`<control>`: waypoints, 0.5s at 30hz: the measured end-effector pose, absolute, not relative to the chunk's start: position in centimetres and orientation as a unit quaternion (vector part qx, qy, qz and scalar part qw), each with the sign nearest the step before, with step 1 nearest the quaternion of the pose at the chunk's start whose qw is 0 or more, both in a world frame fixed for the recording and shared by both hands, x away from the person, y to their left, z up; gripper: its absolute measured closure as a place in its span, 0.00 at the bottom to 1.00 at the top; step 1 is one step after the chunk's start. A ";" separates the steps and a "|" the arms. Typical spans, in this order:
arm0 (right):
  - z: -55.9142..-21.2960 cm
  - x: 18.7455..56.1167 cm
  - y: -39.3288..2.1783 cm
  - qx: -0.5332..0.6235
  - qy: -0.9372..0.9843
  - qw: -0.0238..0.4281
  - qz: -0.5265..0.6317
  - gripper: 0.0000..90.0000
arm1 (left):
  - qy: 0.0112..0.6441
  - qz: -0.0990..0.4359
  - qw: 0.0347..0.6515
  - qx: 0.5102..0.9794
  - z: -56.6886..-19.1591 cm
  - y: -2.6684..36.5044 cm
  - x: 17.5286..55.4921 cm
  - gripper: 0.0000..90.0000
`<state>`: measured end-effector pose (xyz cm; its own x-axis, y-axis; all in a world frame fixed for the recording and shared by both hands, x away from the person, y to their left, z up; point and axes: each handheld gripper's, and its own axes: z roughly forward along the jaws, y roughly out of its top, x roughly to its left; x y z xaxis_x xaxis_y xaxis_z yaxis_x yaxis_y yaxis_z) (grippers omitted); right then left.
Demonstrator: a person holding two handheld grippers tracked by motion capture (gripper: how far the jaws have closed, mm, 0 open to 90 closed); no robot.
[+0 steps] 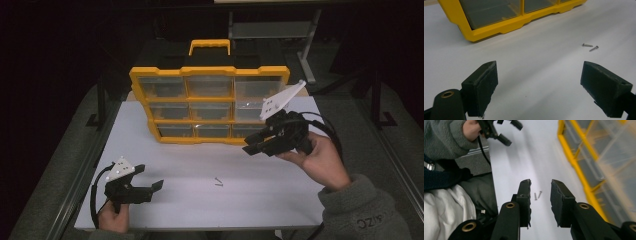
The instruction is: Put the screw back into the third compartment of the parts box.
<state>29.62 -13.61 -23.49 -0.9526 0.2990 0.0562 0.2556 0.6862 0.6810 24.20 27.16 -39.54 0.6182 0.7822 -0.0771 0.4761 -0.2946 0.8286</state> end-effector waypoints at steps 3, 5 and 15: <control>-25.2 29.3 -13.1 0.152 0.918 0.025 0.366 0.75 | 0.401 0.173 0.437 0.786 -39.6 27.2 24.2 0.15; -26.3 29.2 -12.8 0.152 0.918 0.021 0.365 0.75 | 0.403 0.173 0.439 0.784 -39.6 27.2 24.2 0.15; -31.7 28.9 -10.3 0.146 0.924 0.010 0.353 0.74 | 0.402 0.174 0.441 0.783 -39.5 27.2 24.1 0.15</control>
<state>28.92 -10.28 -31.69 -0.9572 0.2767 0.0845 0.2625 0.7076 0.6560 24.15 27.18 -39.55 0.6158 0.7837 -0.0813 0.4762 -0.2879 0.8309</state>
